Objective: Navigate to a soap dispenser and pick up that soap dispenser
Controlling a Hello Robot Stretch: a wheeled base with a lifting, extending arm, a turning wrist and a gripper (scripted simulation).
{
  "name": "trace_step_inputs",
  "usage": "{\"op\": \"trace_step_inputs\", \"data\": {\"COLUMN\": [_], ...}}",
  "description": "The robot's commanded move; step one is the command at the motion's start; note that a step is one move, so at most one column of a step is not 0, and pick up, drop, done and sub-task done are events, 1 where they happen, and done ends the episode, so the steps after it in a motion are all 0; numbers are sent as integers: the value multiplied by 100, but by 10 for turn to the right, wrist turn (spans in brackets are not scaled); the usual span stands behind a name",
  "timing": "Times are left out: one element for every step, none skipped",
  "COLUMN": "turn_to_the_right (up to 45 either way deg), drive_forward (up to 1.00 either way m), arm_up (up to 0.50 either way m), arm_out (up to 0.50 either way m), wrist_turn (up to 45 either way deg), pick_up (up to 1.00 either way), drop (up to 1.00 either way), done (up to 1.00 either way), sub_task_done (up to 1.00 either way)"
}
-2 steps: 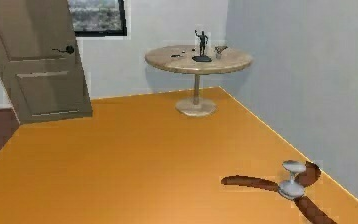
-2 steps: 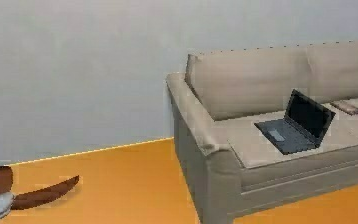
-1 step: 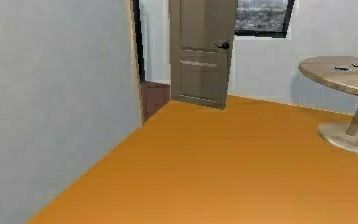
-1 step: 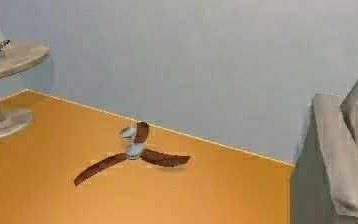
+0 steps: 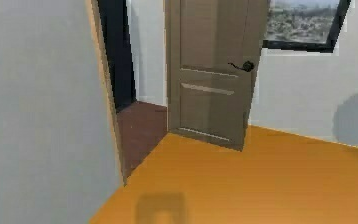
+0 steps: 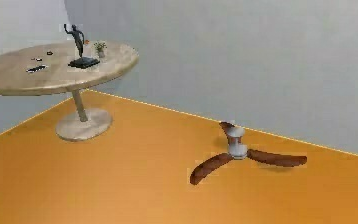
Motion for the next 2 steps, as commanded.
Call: {"op": "trace_step_inputs", "data": {"turn_to_the_right": [0, 0], "drive_forward": [100, 45], "arm_up": [0, 0], "arm_out": [0, 0], "wrist_turn": [0, 0], "pick_up": [0, 0], "drop": [0, 0], "done": [0, 0], "sub_task_done": [0, 0]}}
